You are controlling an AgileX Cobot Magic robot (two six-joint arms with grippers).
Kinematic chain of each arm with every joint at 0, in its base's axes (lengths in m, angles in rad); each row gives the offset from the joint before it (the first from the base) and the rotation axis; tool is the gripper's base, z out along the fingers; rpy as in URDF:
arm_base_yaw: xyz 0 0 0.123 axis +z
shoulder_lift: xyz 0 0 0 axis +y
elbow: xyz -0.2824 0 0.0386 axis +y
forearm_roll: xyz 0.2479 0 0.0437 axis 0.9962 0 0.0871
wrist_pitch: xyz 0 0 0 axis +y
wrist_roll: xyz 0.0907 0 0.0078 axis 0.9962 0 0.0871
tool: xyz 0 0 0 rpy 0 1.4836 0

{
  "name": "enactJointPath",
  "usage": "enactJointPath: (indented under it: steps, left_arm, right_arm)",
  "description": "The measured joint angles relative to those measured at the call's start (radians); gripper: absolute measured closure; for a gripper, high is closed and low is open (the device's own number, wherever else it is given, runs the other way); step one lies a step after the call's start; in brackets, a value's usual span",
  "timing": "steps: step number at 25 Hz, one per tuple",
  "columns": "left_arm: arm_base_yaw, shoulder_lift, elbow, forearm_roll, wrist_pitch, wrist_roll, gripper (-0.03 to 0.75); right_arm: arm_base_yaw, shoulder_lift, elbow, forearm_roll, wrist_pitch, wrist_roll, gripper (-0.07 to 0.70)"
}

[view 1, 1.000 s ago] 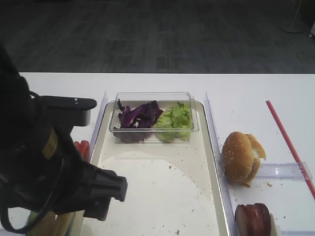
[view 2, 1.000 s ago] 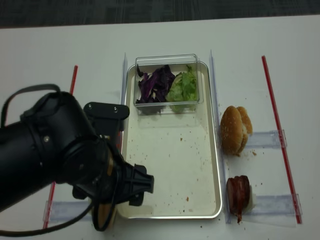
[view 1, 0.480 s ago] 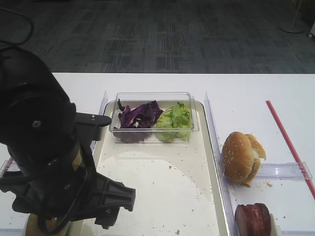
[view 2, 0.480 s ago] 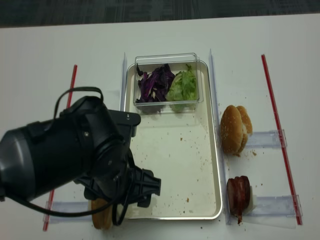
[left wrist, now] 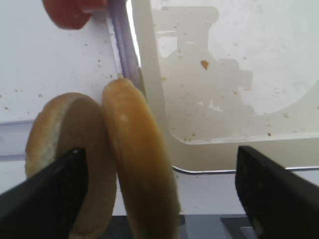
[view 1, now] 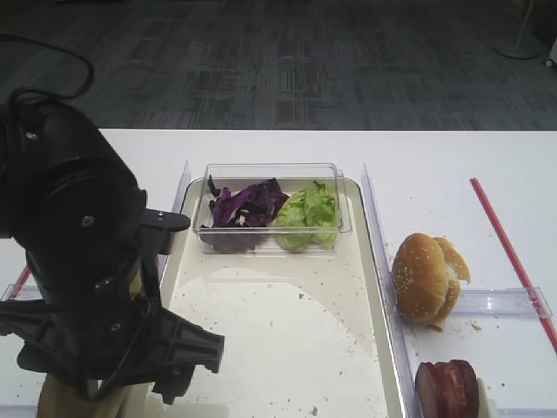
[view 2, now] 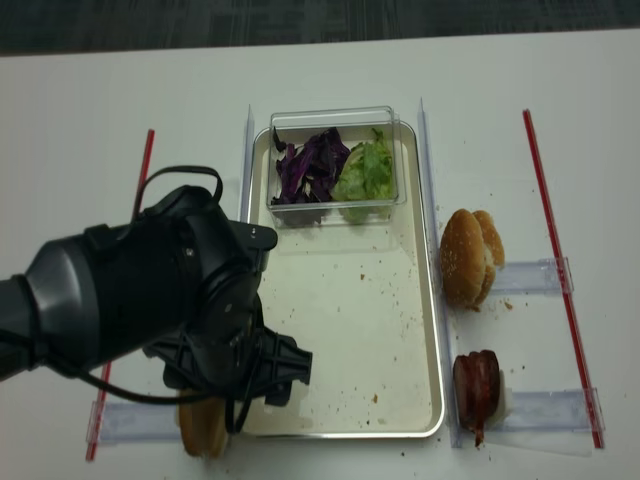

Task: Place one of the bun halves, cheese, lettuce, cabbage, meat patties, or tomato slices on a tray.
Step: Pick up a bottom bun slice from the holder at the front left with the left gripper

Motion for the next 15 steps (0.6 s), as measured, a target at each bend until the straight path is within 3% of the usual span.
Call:
enactJointPath:
  steps: [6, 15]
  left_arm:
    - [0.022, 0.0, 0.064, -0.01, -0.045, 0.031, 0.207]
    - [0.022, 0.0, 0.074, -0.004, -0.048, 0.035, 0.357]
  right_arm:
    - [0.0, 0.0, 0.0, 0.0, 0.0, 0.0, 0.267]
    - [0.0, 0.0, 0.0, 0.0, 0.0, 0.0, 0.267]
